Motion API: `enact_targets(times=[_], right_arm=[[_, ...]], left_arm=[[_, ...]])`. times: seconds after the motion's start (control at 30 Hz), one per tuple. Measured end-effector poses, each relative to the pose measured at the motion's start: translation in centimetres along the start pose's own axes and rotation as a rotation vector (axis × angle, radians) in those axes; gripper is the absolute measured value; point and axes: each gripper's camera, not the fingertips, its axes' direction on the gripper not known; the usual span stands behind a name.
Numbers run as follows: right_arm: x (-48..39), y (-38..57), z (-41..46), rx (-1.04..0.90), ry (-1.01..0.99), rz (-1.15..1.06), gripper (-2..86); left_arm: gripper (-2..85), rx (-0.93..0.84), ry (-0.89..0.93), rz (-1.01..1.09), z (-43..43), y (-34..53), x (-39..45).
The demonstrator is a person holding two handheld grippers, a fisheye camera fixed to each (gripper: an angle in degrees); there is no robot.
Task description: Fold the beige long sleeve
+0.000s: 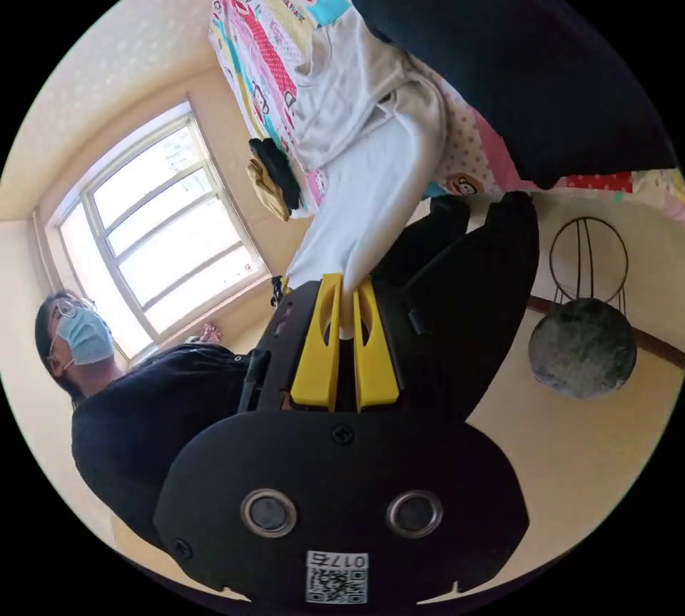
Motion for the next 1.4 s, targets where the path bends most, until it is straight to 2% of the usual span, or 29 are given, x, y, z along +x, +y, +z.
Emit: enact_targets(times=[0.13,0.23,0.3,0.37,0.43,0.53,0.6,0.67,0.7,0.77,0.83,0.9,0.97,1.03,1.13,1.23,1.3,1.4], right_arm=[[-3.8,-7.1,-0.9,0.119,0.040,-0.159,1.8],[-7.4,-14.1,-0.6,0.272,0.157,-0.186,2.7],[-10.0,-19.0,1.0,0.315,0.234,-0.230,4.5],[-11.8,-20.7,1.9,0.360,0.340,-0.235,6.1],[-13.5,-20.7,2.7,0.405,0.440,-0.251,6.8],[-14.7,-19.4,5.8,0.354,0.582,-0.344,7.2],[-13.0,-18.5,9.3,0.276,0.705,-0.416,7.1],[-10.5,-18.9,12.3,0.147,0.830,-0.447,6.1],[-8.4,-19.6,14.1,0.045,0.958,-0.423,5.1],[-5.9,-20.3,15.3,-0.045,1.059,-0.418,3.2],[-5.6,-21.0,14.2,-0.040,1.006,-0.355,2.0],[-8.1,-21.2,12.5,0.081,1.025,-0.263,1.6],[-11.6,-20.3,11.9,0.233,1.095,-0.319,1.6],[-14.3,-20.1,11.8,0.331,1.045,-0.421,2.1],[-15.5,-23.0,12.9,0.320,0.958,-0.494,4.6],[-13.7,-28.1,15.5,0.225,0.997,-0.410,9.6],[-11.7,-31.0,17.3,0.125,1.055,-0.366,7.9],[-12.6,-31.2,15.5,0.203,1.006,-0.377,4.9]], left_arm=[[3.5,0.094,0.103,0.096,2.4,-9.0,1.6],[4.0,0.097,0.022,0.195,5.7,-18.5,4.1],[7.4,0.236,-0.058,0.170,6.5,-24.1,5.1],[9.9,0.356,-0.089,0.165,6.3,-25.9,6.1],[10.8,0.401,-0.103,0.192,6.7,-26.4,7.2],[11.8,0.334,-0.338,0.202,9.6,-25.3,7.5],[14.5,0.285,-0.603,0.166,12.6,-22.9,5.4],[16.9,0.248,-0.692,0.128,14.7,-21.3,2.8],[17.8,0.188,-0.701,0.106,16.4,-20.7,0.8],[17.6,0.091,-0.722,0.066,19.0,-20.5,-2.2],[15.2,0.041,-0.795,0.049,20.8,-20.7,-4.0],[10.0,0.037,-0.796,0.041,21.2,-21.3,-4.3],[6.1,0.092,-0.764,0.047,20.4,-21.1,-3.8],[5.3,0.125,-0.716,0.029,19.8,-20.6,-4.3],[6.7,0.190,-0.630,-0.045,19.4,-19.0,-6.0],[10.1,0.265,-0.592,-0.047,19.2,-17.5,-6.5],[14.2,0.296,-0.592,-0.077,19.6,-16.8,-7.2],[14.5,0.332,-0.601,-0.122,20.0,-15.6,-8.5]])
